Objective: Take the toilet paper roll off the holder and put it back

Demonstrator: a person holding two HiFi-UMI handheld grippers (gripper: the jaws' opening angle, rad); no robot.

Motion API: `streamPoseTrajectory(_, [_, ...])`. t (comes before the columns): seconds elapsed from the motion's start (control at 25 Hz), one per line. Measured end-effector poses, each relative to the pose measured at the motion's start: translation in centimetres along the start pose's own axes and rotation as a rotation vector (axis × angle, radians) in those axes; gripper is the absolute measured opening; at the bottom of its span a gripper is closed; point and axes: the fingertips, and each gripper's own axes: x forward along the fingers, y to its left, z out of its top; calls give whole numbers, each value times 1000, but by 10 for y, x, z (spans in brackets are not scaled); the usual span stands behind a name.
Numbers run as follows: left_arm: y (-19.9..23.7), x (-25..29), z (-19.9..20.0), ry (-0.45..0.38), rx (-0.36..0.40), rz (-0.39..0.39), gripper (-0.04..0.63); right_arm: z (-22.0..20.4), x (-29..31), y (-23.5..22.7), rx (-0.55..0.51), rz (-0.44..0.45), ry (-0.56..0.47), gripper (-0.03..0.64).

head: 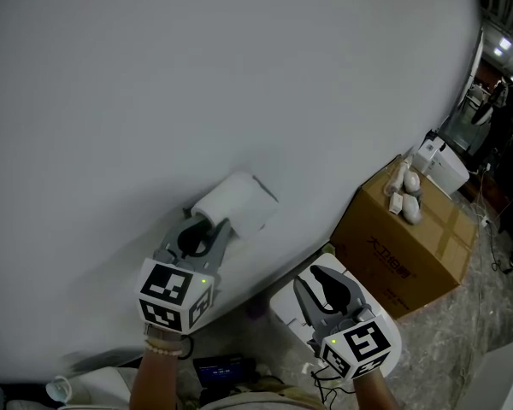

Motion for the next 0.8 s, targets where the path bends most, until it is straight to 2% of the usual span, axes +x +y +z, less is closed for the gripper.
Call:
streamPoseTrajectory(0.12, [-1,-3,2,-7,7,-4,64,8,8,-2,-16,21,-21,119])
streamPoseTrajectory(0.36, [-3,-6,6,-11,31,-23,64,27,33,-7,-40,83,-50,166])
streamPoseTrajectory(0.8, [-35,-38,27,-49,72,-73,63,62,52,13,-90,210,-105,222])
